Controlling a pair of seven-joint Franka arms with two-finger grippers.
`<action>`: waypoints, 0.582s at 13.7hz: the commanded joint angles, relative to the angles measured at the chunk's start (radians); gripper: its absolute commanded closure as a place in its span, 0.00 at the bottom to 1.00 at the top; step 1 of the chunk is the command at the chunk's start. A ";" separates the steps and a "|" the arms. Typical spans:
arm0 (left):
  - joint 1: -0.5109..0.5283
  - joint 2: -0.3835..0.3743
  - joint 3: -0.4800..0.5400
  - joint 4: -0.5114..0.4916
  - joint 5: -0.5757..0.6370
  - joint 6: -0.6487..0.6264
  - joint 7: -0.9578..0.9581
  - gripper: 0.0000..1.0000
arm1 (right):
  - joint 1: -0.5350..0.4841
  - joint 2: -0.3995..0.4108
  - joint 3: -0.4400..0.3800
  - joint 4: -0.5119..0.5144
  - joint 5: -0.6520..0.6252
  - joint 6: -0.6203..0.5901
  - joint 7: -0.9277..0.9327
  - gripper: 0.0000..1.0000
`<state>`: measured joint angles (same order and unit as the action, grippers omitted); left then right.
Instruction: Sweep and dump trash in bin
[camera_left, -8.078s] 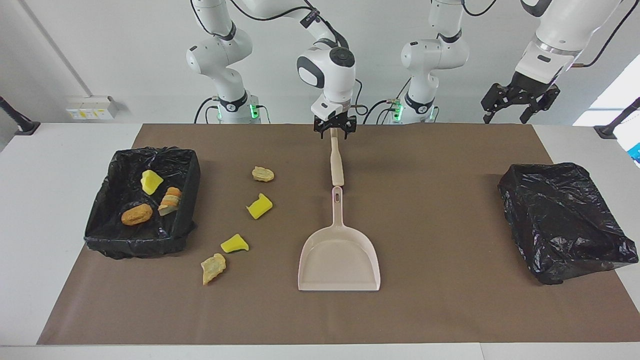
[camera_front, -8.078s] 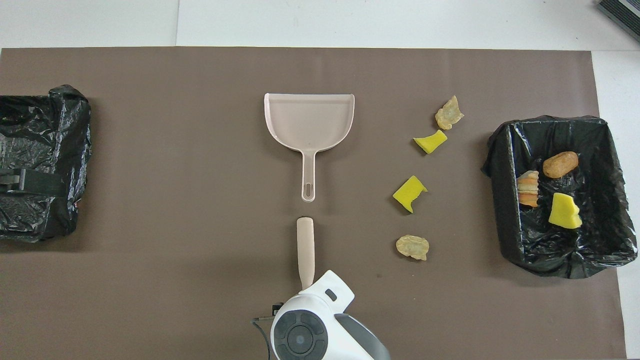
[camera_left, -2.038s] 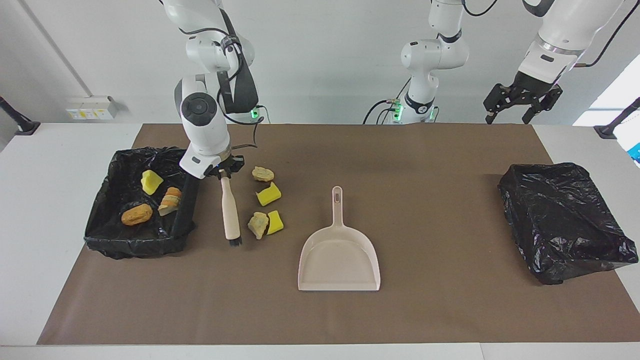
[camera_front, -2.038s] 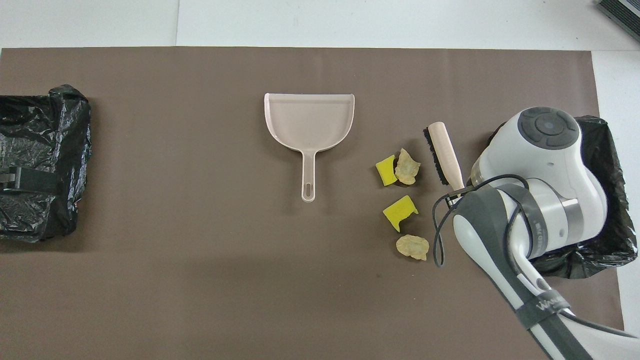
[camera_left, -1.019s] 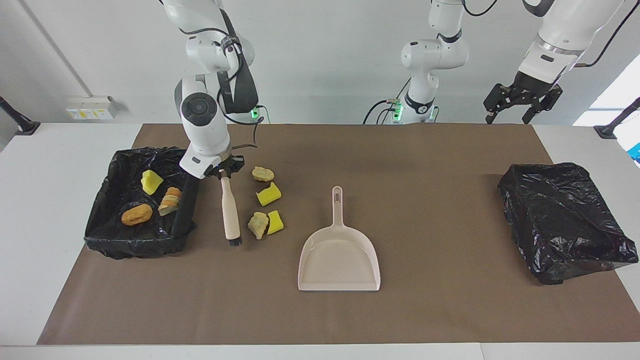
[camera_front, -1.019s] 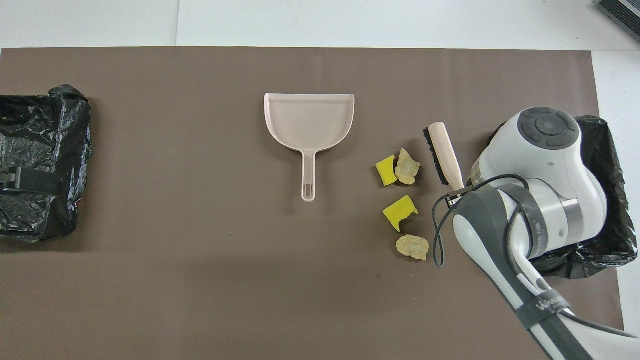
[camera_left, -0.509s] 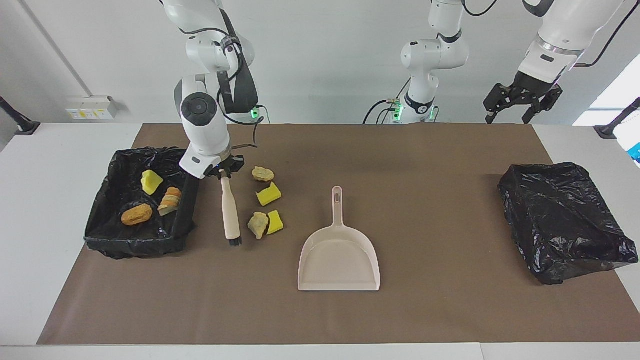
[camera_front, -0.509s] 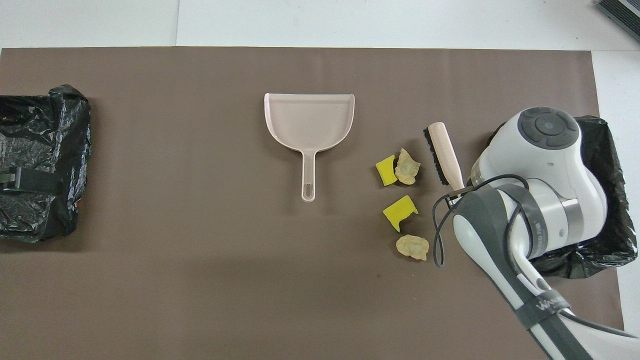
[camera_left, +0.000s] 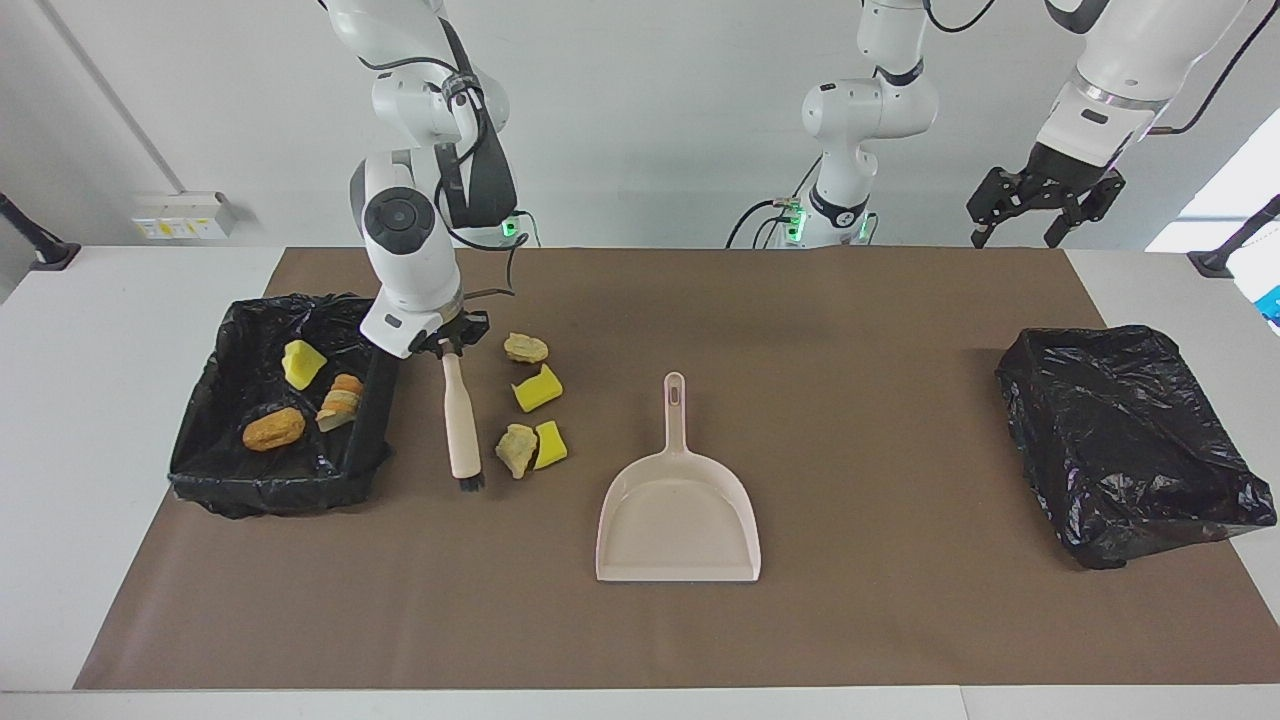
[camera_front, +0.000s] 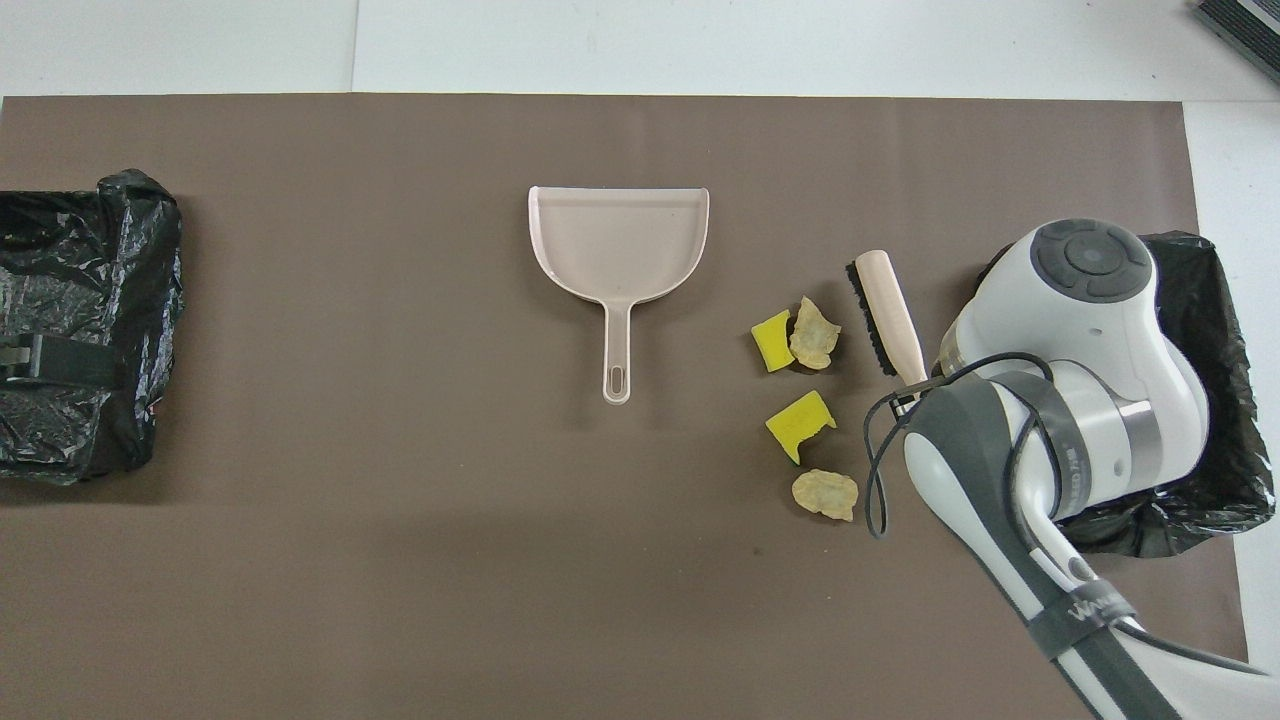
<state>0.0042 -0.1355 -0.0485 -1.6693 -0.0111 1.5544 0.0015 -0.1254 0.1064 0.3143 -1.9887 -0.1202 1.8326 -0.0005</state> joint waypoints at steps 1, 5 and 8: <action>-0.010 -0.003 0.009 0.002 0.010 0.007 0.000 0.00 | -0.016 -0.042 0.006 -0.070 0.028 0.065 0.010 1.00; -0.018 -0.001 0.007 -0.004 -0.004 0.024 -0.017 0.00 | -0.013 -0.045 0.006 -0.122 0.062 0.115 0.019 1.00; -0.064 0.054 -0.002 -0.027 -0.064 0.128 -0.018 0.00 | -0.008 -0.045 0.006 -0.125 0.068 0.117 0.020 1.00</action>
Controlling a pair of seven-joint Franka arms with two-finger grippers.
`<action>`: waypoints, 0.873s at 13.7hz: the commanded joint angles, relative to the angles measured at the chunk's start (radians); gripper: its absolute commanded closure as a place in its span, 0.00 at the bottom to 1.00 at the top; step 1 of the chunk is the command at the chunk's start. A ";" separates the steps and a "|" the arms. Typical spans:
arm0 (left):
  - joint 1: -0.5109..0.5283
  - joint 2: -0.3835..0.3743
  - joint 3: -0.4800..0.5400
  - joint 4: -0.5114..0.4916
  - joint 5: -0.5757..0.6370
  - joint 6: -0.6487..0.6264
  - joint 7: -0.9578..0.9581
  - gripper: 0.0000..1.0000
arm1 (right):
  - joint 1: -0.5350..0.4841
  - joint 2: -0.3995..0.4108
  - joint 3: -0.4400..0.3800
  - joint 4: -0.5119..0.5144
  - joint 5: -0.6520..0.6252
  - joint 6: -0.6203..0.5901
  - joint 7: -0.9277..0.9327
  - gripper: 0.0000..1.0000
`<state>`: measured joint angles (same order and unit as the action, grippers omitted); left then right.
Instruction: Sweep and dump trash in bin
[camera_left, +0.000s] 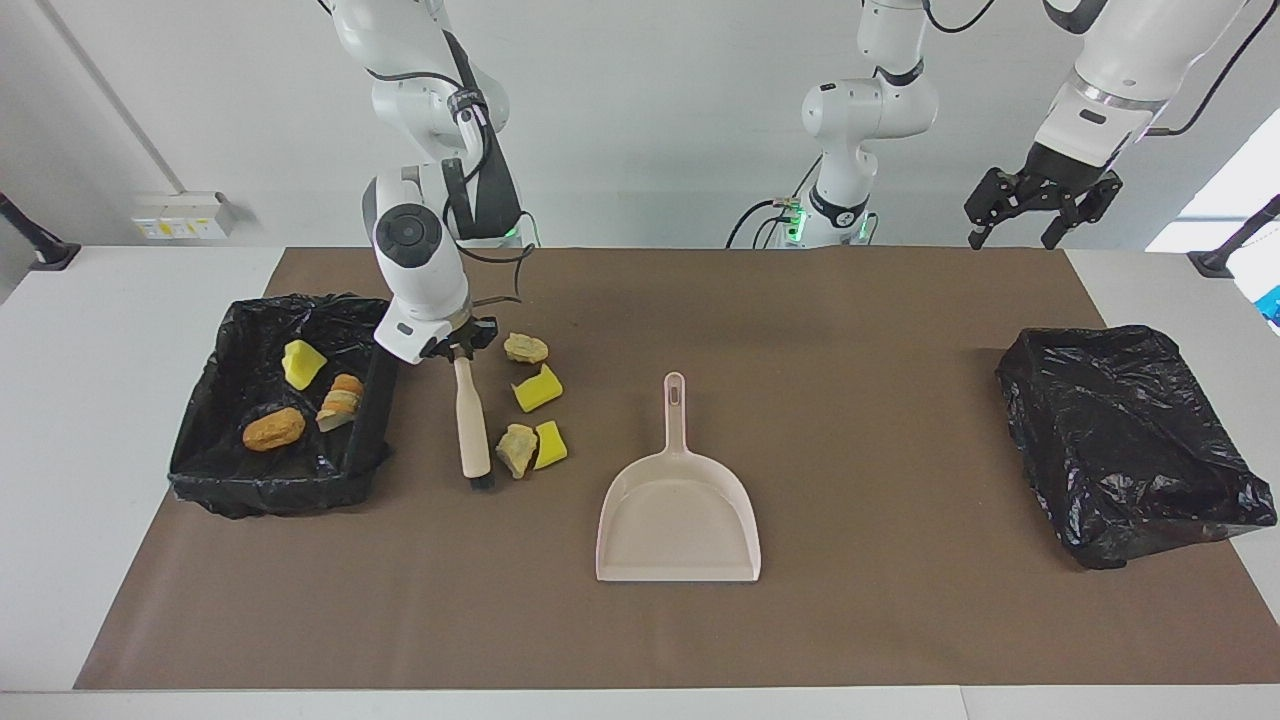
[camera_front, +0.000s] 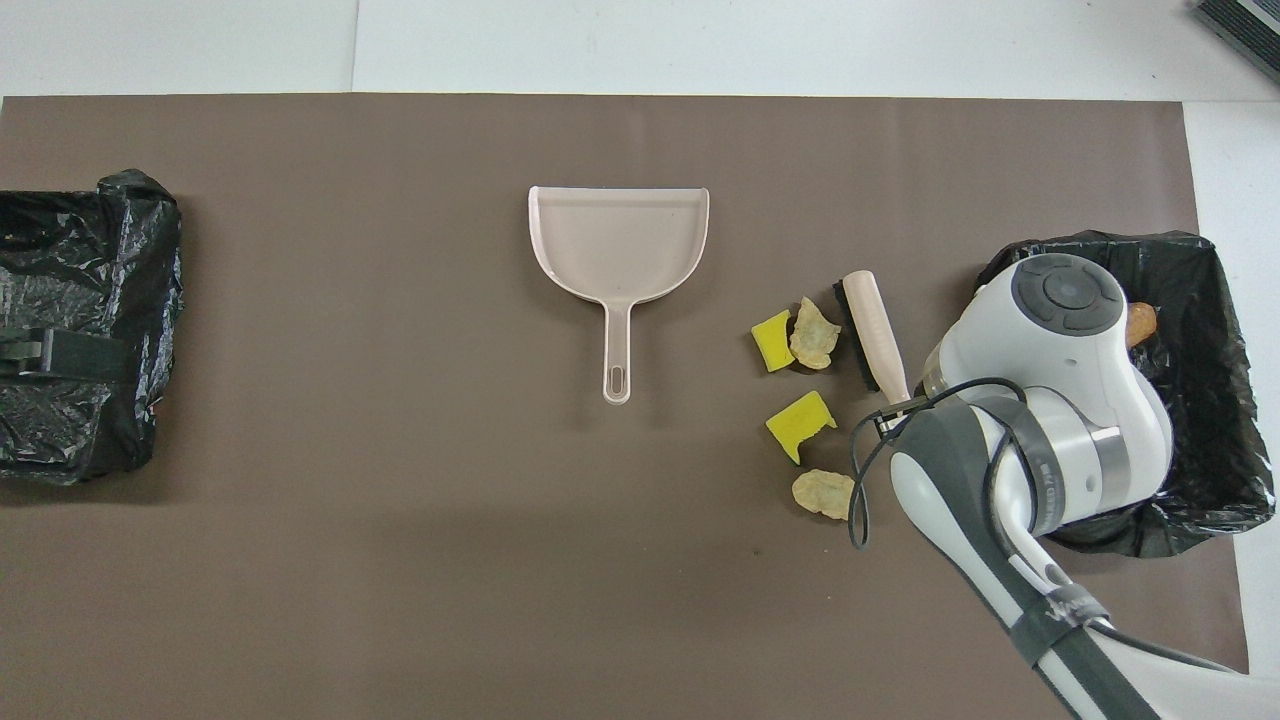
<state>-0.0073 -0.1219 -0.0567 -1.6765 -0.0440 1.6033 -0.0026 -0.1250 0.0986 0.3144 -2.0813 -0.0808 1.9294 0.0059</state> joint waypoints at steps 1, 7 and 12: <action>-0.107 0.073 0.006 -0.034 -0.033 0.142 -0.016 0.00 | -0.005 -0.036 0.006 -0.039 0.029 0.020 0.020 1.00; -0.380 0.238 0.006 -0.103 -0.034 0.388 -0.227 0.00 | 0.039 -0.037 0.012 -0.042 0.102 -0.033 -0.023 1.00; -0.491 0.401 0.006 -0.085 -0.036 0.562 -0.286 0.00 | 0.035 -0.023 0.011 0.006 0.108 -0.090 -0.167 1.00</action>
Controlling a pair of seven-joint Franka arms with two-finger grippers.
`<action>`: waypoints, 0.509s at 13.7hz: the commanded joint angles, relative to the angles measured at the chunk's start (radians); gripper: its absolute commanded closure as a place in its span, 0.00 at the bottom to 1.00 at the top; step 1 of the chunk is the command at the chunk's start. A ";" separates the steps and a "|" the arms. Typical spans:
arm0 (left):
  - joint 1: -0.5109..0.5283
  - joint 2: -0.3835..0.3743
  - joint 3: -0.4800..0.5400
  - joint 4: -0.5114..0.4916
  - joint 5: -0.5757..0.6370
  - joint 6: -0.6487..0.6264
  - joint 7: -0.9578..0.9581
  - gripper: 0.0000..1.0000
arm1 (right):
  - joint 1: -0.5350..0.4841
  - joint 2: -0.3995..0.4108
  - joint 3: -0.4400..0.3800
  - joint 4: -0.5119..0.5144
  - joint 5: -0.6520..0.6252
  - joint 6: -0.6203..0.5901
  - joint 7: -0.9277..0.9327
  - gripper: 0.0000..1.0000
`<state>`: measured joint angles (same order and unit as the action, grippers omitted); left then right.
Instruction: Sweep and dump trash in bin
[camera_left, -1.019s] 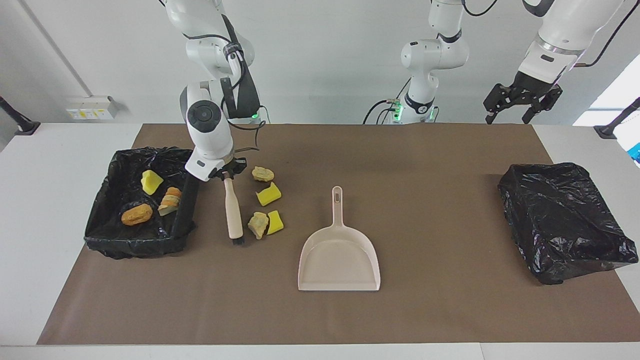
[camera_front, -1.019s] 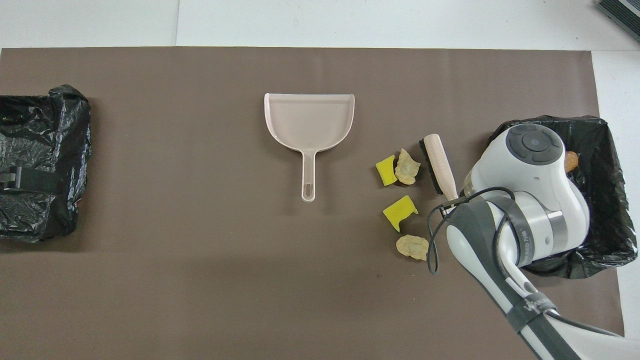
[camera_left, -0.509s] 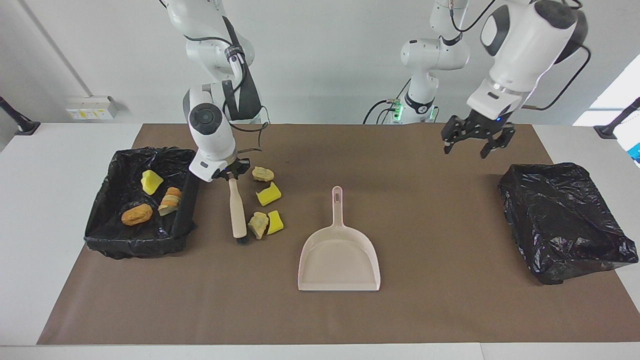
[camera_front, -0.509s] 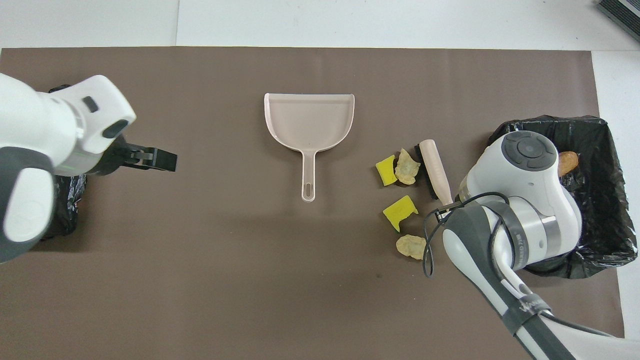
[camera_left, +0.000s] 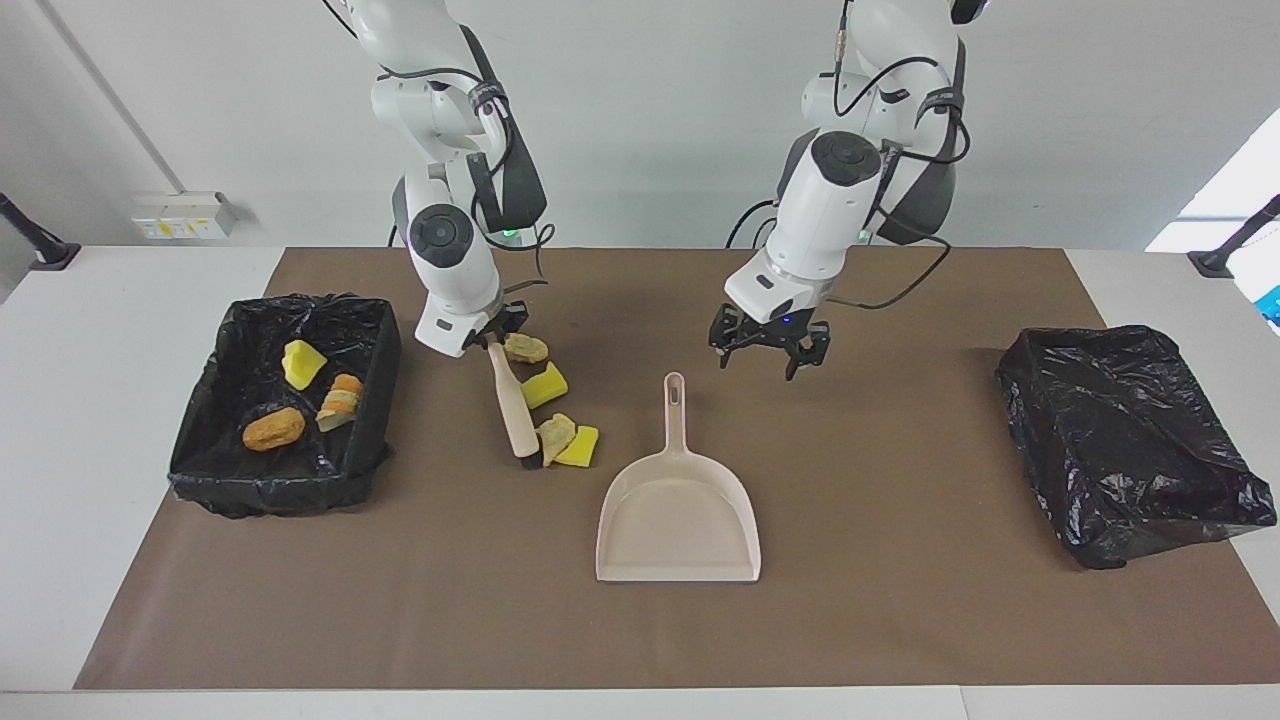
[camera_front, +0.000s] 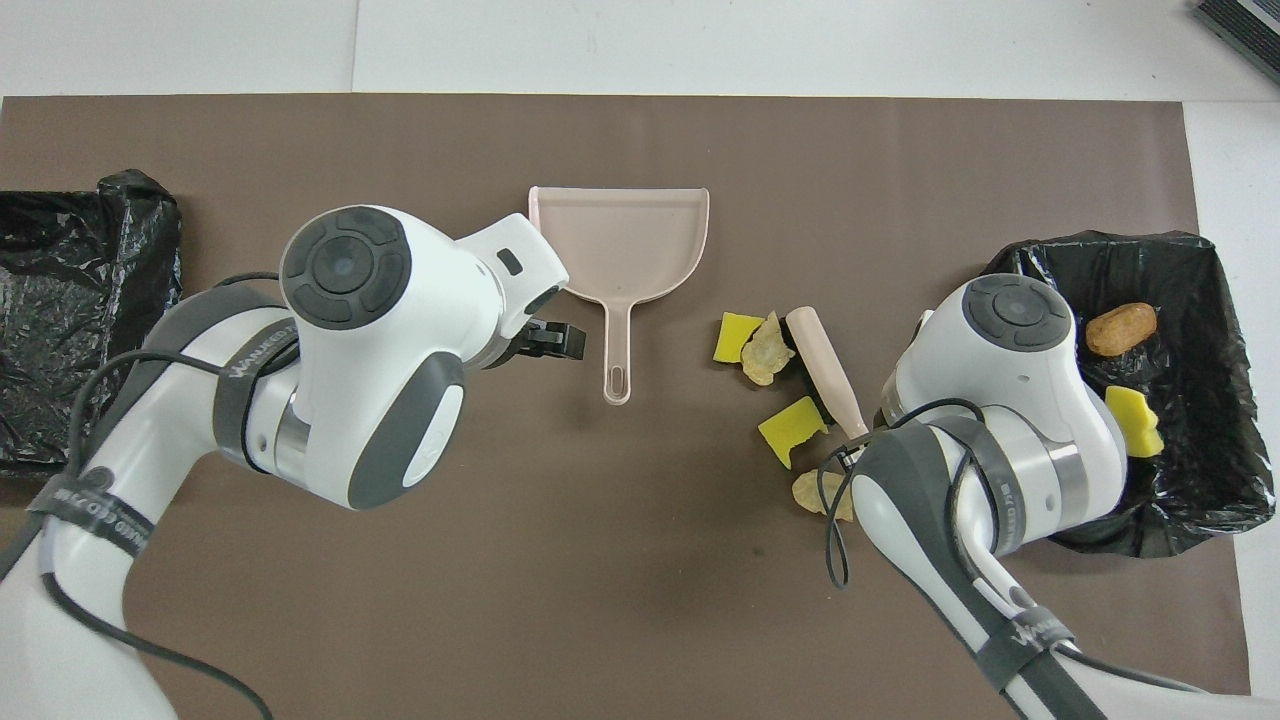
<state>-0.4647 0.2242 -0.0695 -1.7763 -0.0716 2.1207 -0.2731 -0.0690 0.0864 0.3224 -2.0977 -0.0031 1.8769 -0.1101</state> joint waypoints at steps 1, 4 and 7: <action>-0.061 0.085 0.019 0.017 -0.008 0.086 -0.053 0.00 | -0.026 -0.011 0.000 0.042 0.031 -0.053 -0.045 1.00; -0.119 0.173 0.019 0.053 -0.002 0.133 -0.153 0.00 | -0.057 -0.028 -0.005 0.079 0.029 -0.122 -0.008 1.00; -0.164 0.262 0.022 0.133 0.032 0.134 -0.216 0.00 | -0.058 -0.068 -0.003 0.064 0.029 -0.226 0.126 1.00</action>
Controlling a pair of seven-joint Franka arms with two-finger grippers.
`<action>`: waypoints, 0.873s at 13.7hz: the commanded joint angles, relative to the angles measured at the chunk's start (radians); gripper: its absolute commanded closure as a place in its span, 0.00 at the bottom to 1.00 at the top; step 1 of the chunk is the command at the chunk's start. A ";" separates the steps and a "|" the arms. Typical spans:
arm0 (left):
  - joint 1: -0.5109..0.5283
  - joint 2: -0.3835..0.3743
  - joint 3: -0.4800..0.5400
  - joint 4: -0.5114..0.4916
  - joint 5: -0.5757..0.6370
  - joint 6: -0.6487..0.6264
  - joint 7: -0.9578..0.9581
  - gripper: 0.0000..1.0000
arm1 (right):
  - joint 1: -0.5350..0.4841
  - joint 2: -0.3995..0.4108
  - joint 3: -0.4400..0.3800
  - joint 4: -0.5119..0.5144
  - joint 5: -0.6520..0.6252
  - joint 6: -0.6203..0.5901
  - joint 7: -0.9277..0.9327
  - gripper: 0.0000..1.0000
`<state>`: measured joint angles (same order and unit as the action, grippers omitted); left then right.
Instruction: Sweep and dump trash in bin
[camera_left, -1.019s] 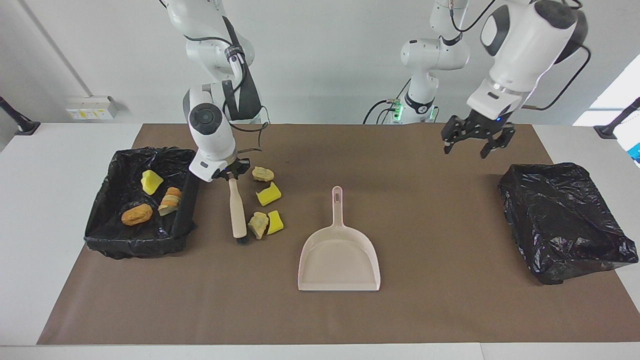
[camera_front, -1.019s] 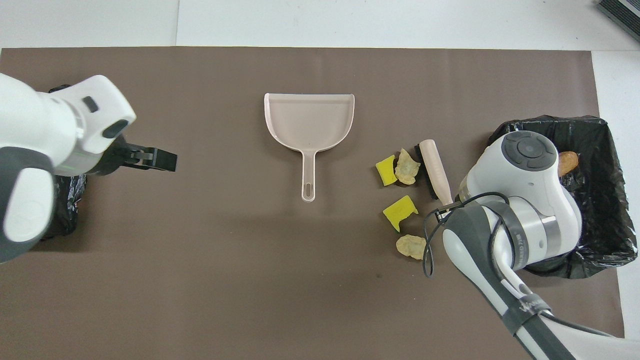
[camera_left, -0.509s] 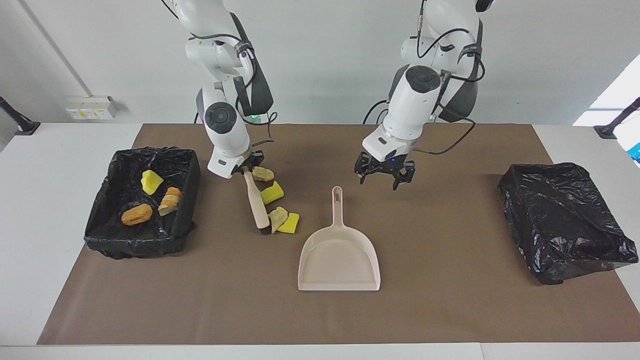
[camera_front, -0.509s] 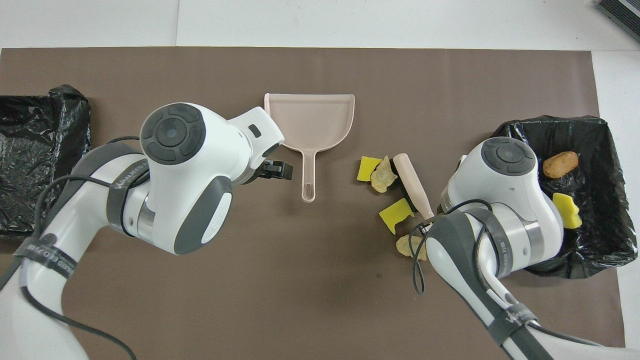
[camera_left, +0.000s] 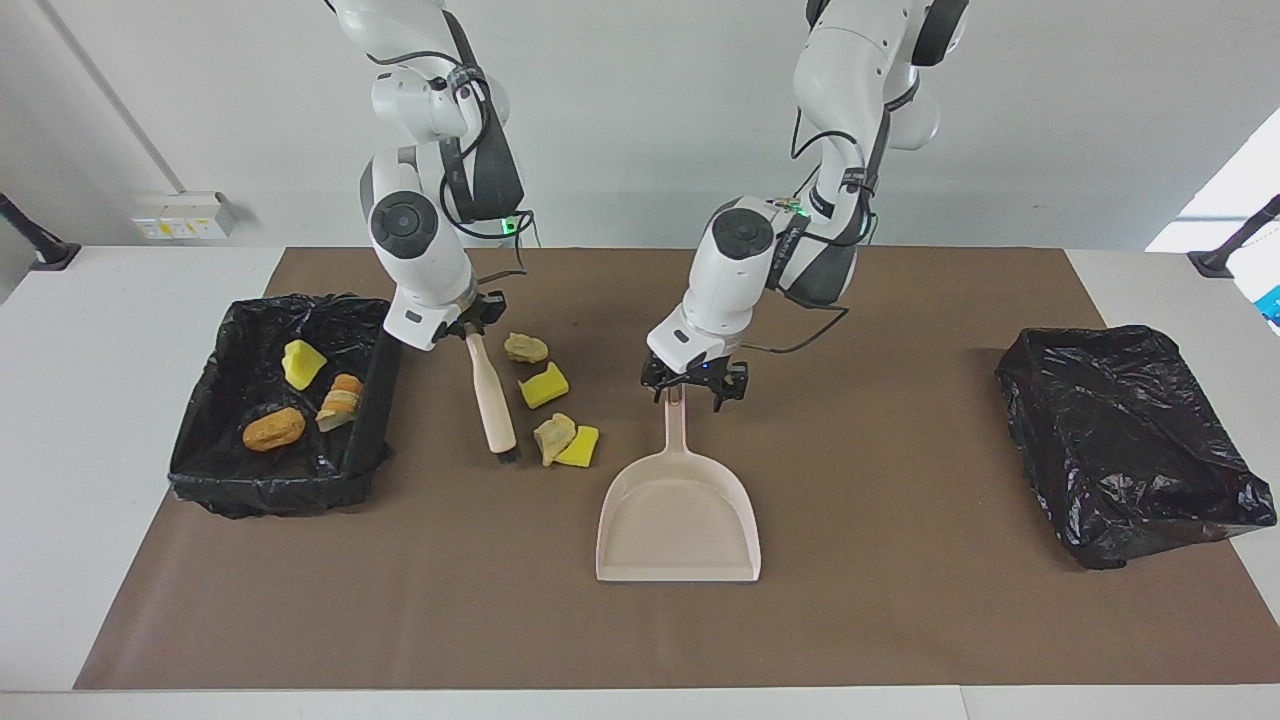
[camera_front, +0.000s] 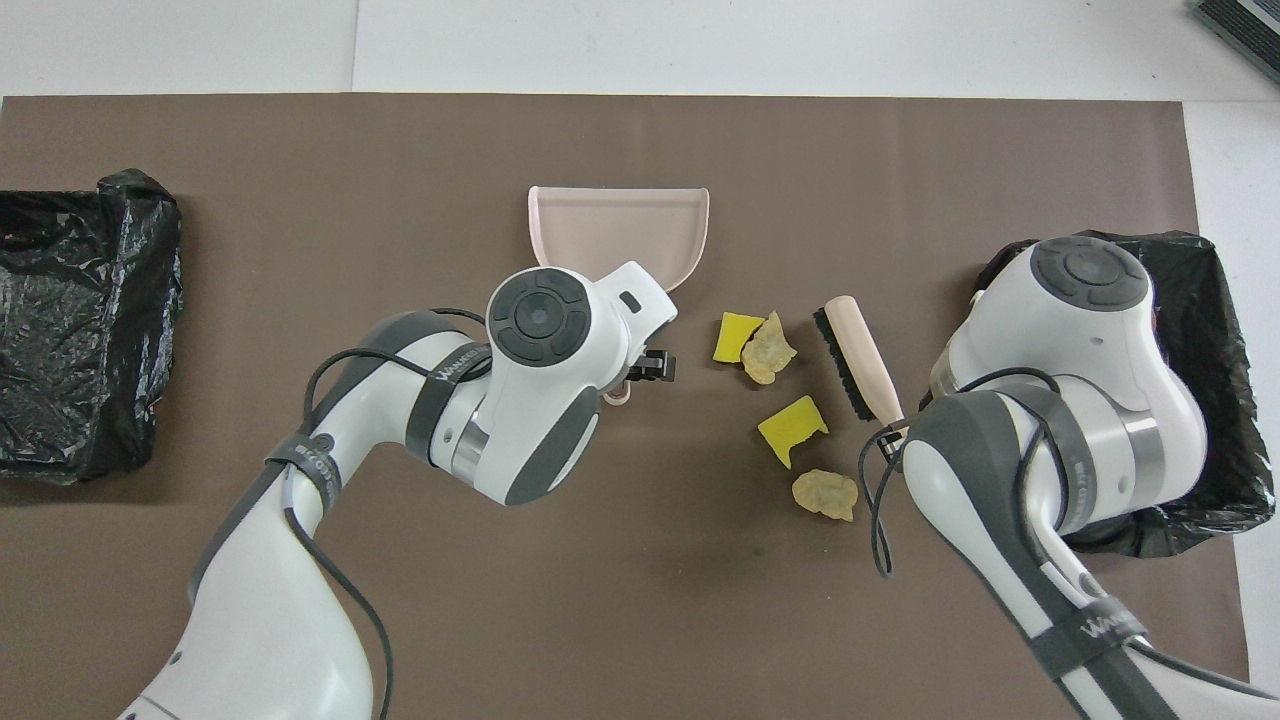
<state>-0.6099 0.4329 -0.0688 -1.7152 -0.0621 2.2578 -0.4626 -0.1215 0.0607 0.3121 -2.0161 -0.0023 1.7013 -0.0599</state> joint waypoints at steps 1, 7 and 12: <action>-0.024 0.053 0.024 0.077 0.021 -0.017 -0.028 0.00 | 0.005 -0.059 0.010 -0.035 0.028 -0.075 0.157 1.00; -0.017 0.035 0.029 0.105 0.096 -0.107 -0.025 0.00 | 0.039 -0.151 0.012 -0.160 0.080 -0.094 0.503 1.00; -0.018 0.037 0.027 0.103 0.093 -0.133 -0.027 1.00 | 0.052 -0.286 0.012 -0.338 0.232 -0.071 0.592 1.00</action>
<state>-0.6222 0.4731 -0.0465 -1.6197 0.0127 2.1529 -0.4774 -0.0696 -0.1247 0.3204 -2.2523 0.1705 1.6060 0.5016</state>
